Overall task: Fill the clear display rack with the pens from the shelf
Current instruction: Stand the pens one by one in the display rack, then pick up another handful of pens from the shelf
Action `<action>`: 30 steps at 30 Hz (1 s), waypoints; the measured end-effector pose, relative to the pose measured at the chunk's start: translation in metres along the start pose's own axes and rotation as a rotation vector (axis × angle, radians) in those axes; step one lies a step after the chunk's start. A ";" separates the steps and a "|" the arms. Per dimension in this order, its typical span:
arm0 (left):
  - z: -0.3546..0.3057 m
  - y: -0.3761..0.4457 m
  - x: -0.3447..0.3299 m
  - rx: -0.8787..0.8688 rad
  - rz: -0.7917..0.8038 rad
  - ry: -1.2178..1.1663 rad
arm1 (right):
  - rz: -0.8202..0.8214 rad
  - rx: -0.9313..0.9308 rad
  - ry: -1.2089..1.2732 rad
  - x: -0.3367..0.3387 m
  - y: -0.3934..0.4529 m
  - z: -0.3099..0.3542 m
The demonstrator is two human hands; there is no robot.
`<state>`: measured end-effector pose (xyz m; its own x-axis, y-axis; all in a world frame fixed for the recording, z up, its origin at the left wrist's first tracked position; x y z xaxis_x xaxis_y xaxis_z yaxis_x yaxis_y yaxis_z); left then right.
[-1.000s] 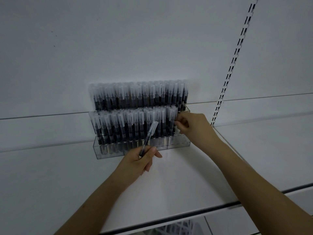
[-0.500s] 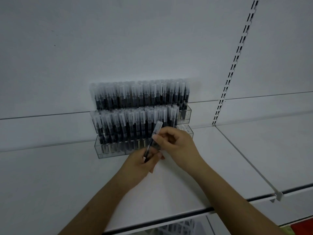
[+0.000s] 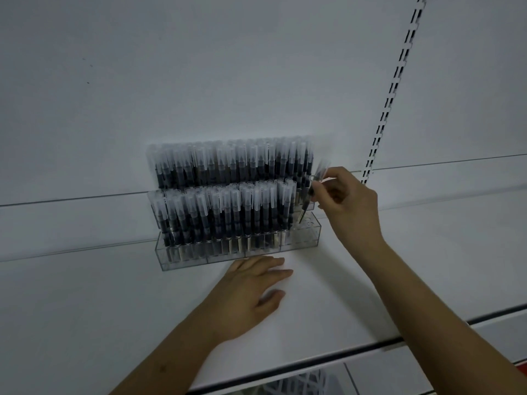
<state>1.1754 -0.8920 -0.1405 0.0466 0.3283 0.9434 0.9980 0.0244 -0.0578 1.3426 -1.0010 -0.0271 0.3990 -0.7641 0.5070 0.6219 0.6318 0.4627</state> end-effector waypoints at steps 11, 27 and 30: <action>-0.002 0.001 0.000 -0.008 0.014 0.019 | 0.248 0.038 -0.271 -0.026 0.010 -0.014; -0.004 -0.011 0.016 0.044 -0.016 -0.120 | 0.208 0.157 -0.317 -0.024 -0.014 0.049; -0.010 -0.042 0.044 0.180 -0.230 -0.219 | 0.351 0.290 0.035 -0.045 -0.004 0.094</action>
<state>1.1361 -0.8881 -0.0934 -0.2074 0.4888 0.8474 0.9572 0.2801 0.0727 1.2583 -0.9571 0.0168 0.5777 -0.4980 0.6467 0.2328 0.8599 0.4542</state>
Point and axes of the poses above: each hand's wrist, its own y-axis towards the middle knuckle, its own x-axis out of the back of the hand, z = x × y, the point moved 5 cm from there along y, towards the middle knuckle, and after that the axes turned 15 degrees about z, right-handed, at the moved point
